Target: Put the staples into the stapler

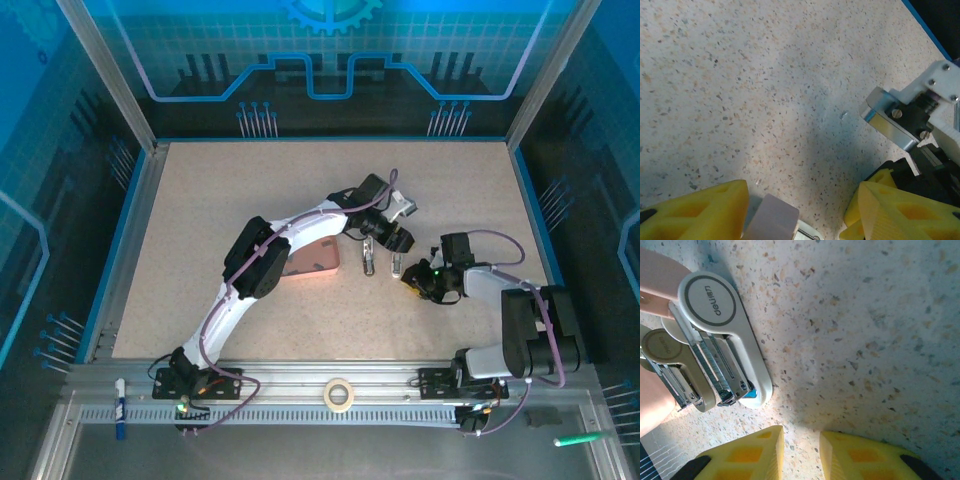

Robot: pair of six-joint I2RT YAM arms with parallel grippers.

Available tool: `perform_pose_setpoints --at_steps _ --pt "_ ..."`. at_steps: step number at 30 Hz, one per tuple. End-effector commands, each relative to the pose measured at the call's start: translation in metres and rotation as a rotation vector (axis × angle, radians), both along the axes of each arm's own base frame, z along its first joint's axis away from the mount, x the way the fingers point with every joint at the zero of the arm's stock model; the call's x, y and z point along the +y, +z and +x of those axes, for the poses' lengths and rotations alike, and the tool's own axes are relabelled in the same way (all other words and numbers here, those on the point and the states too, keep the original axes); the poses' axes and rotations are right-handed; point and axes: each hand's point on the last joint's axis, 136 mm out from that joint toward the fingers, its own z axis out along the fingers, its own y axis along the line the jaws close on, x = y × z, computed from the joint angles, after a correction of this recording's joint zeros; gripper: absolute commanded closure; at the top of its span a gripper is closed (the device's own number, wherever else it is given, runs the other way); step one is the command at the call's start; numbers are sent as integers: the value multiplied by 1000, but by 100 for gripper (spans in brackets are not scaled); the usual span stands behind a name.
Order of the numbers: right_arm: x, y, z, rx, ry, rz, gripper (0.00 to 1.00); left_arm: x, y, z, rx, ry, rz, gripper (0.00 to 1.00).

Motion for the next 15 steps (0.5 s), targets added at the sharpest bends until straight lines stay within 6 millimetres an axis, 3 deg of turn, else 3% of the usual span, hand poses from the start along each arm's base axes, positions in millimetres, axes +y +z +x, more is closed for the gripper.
perform_pose_setpoints --at_steps 1,15 --pt "6 1 32 -126 24 -28 71 -4 29 -13 -29 -64 -53 40" --pt "8 8 32 -141 30 -40 71 0 35 -30 -43 -113 -54 41"
